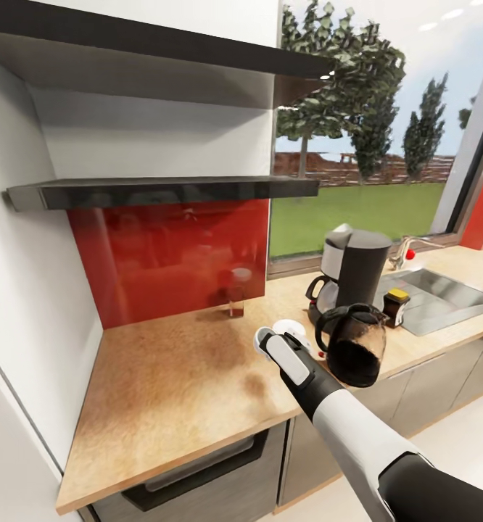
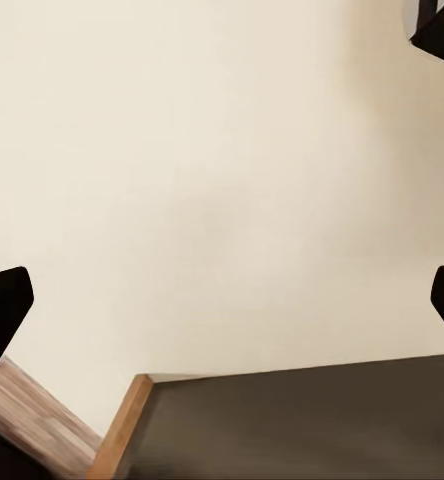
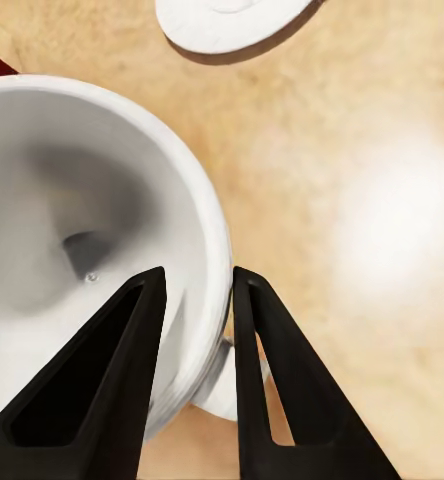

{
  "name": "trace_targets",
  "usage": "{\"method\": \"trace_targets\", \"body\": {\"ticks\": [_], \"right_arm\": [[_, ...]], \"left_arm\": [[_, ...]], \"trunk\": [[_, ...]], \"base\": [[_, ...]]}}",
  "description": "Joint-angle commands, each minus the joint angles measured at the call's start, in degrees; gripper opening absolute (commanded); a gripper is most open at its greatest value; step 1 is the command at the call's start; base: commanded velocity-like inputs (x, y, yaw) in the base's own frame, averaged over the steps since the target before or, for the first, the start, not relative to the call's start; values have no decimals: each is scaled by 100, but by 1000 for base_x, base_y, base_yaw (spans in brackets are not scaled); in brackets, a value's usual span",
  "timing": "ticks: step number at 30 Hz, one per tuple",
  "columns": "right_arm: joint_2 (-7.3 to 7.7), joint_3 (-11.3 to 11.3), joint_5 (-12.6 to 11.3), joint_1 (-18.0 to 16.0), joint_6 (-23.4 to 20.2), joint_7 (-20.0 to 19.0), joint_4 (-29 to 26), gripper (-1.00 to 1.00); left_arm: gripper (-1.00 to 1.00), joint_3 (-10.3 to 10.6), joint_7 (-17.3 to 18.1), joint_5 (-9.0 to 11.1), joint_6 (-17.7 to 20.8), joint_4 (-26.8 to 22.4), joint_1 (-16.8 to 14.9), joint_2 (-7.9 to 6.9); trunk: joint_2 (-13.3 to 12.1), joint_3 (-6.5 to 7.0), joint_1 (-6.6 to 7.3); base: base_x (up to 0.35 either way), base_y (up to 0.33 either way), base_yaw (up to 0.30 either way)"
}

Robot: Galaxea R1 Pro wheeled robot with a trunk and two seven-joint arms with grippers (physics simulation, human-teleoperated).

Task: Set up a coffee station on the kitchen countertop: keep the coffee maker on the countertop, move the bottle of coffee from the kitchen shelf to the counter next to the coffee maker, place a paper coffee filter on top of the coffee maker, put the saucer next to the coffee maker with the coffee cup on the saucer, and place the electric kettle next to the coffee maker.

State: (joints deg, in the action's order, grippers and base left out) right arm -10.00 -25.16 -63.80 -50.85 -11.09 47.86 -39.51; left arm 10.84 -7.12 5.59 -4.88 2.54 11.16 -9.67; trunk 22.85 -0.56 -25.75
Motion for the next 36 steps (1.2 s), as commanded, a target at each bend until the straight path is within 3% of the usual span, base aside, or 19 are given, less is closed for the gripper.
{"method": "trace_targets", "body": {"ticks": [1, 36], "right_arm": [[0, -7, -1, -4, -32, 17, -4, -100], [0, 2, -168, -4, -16, 21, -4, -100]], "left_arm": [[100, 49, -7, 57, -21, 9, -1, -2], [100, 50, -9, 59, 2, 4, 0, 29]], "trunk": [[8, -6, -4], [8, -6, -4]], "base": [[74, 0, 0], [66, 0, 0]]}}
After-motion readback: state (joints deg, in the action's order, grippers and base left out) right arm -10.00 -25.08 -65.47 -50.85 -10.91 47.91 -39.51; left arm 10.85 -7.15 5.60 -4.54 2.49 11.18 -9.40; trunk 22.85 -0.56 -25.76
